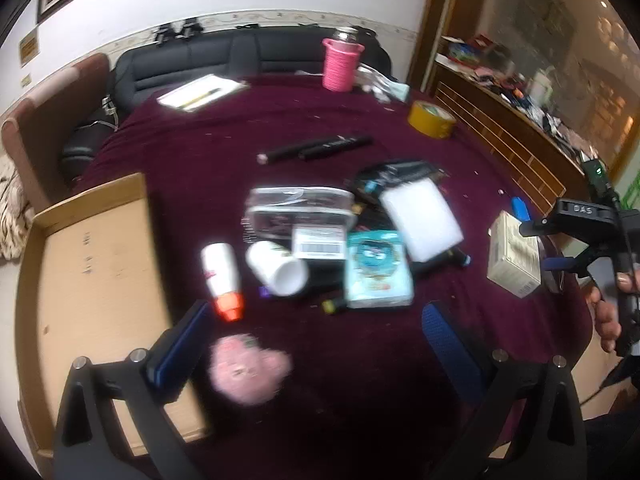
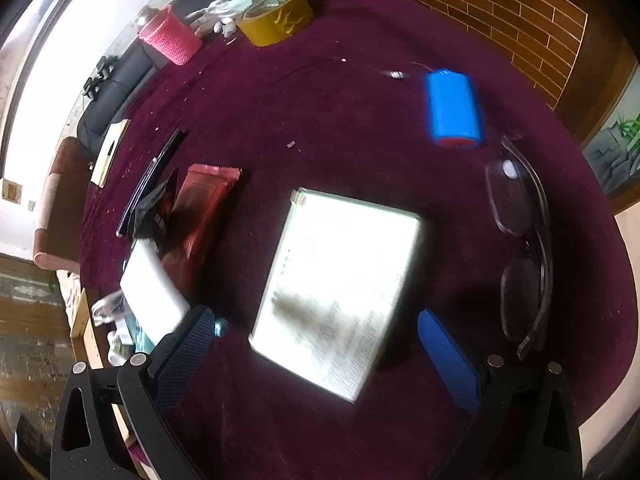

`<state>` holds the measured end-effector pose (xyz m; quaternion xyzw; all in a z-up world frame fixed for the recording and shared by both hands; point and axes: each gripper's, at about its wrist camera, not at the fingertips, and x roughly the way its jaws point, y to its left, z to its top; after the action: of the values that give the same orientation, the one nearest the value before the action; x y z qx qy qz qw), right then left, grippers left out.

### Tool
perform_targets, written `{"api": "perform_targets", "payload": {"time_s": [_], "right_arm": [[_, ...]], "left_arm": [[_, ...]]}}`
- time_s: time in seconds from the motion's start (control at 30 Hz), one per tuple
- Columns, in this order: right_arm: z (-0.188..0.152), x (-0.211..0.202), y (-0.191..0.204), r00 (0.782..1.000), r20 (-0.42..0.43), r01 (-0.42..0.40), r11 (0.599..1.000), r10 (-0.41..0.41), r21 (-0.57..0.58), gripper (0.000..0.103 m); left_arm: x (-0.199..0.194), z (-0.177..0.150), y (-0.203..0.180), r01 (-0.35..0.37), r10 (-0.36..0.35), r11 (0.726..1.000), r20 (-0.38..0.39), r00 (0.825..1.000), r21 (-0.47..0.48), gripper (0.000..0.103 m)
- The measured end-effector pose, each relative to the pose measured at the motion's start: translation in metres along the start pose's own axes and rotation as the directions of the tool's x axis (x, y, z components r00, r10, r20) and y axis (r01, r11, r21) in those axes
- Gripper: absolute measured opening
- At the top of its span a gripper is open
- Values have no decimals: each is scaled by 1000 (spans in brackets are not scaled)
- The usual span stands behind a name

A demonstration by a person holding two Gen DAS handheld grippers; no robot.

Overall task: Organize objects
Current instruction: 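Grasp the pink teddy bear with the left gripper while the right holds a leaflet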

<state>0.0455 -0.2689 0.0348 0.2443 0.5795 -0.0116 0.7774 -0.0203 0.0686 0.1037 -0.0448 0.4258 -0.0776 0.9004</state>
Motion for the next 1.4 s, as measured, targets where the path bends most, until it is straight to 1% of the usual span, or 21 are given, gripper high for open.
{"api": "perform_targets", "payload": {"time_s": [0.03, 0.13, 0.17, 0.3, 0.33, 0.4, 0.43, 0.5, 0.57, 0.63, 0.7, 0.73, 0.8, 0.9, 0.97, 1.0, 1.03, 1.1, 1.17, 1.23, 1.4], "right_arm": [[2, 2, 2, 1000, -4, 19, 1000, -19, -9, 103], [7, 14, 18, 997, -14, 80, 995, -81, -54, 103], [9, 20, 26, 992, -16, 126, 988, -128, -91, 103], [6, 38, 38, 972, -29, 224, 957, -233, -185, 103], [4, 42, 38, 969, -30, 235, 951, -246, -201, 102], [-1, 45, 33, 972, -15, 226, 950, -235, -214, 97], [-3, 45, 31, 975, -9, 215, 950, -223, -226, 92], [-7, 40, 28, 983, 16, 180, 950, -182, -255, 90], [-11, 37, 23, 985, 30, 172, 947, -170, -271, 88], [-15, 35, 19, 989, 21, 150, 949, -150, -276, 86], [-20, 30, 17, 991, 23, 133, 951, -132, -279, 85], [-22, 29, 16, 992, 20, 124, 951, -124, -284, 85], [-27, 29, 14, 993, 14, 116, 946, -118, -302, 85], [-29, 31, 14, 994, 15, 108, 943, -109, -315, 85], [-30, 30, 17, 995, -1, 92, 948, -97, -305, 85], [-31, 31, 15, 996, -11, 85, 949, -93, -303, 85], [-32, 32, 14, 996, -19, 81, 949, -91, -303, 85], [-34, 33, 13, 996, -25, 74, 951, -85, -301, 85], [-34, 32, 13, 996, -24, 75, 949, -87, -308, 85], [-33, 32, 12, 996, -28, 72, 949, -85, -308, 85], [-33, 32, 15, 996, -16, 78, 941, -88, -331, 84]], "left_arm": [[-24, -39, 9, 44, -45, 998, -6, 999, -49, 103], [-35, -43, 24, -19, 19, 999, -8, 1000, -45, 103], [-38, -44, 30, -28, 27, 998, -6, 1000, -49, 103], [-40, -54, 46, -34, 33, 996, -10, 999, -81, 103], [-40, -57, 48, -33, 32, 996, -7, 999, -82, 103], [-40, -61, 48, -29, 28, 997, -12, 1000, -73, 103], [-37, -60, 47, -22, 19, 997, -38, 999, -70, 103], [-33, -61, 43, -24, 21, 999, -60, 998, -40, 103], [-27, -60, 37, -2, 0, 1000, -100, 995, -18, 103], [-22, -59, 35, 11, -10, 1000, -123, 992, 4, 103], [-16, -55, 37, 26, -26, 1000, -155, 988, 0, 102], [-13, -52, 39, 37, -37, 999, -168, 985, -4, 97], [-11, -46, 41, 47, -46, 999, -183, 982, 2, 93], [-6, -41, 44, 34, -24, 999, -217, 976, 42, 93], [-1, -41, 44, 35, -15, 996, -244, 970, 78, 89], [2, -41, 42, 49, -22, 994, -263, 965, 99, 81], [5, -43, 40, 56, -19, 991, -279, 960, 125, 68], [12, -44, 37, 61, -7, 985, -319, 948, 161, 59], [19, -45, 38, 59, 5, 983, -345, 939, 174, 59], [24, -46, 40, 73, -2, 982, -374, 927, 175, 59], [36, -53, 37, 63, 23, 978, -400, 916, 201, 59]]}}
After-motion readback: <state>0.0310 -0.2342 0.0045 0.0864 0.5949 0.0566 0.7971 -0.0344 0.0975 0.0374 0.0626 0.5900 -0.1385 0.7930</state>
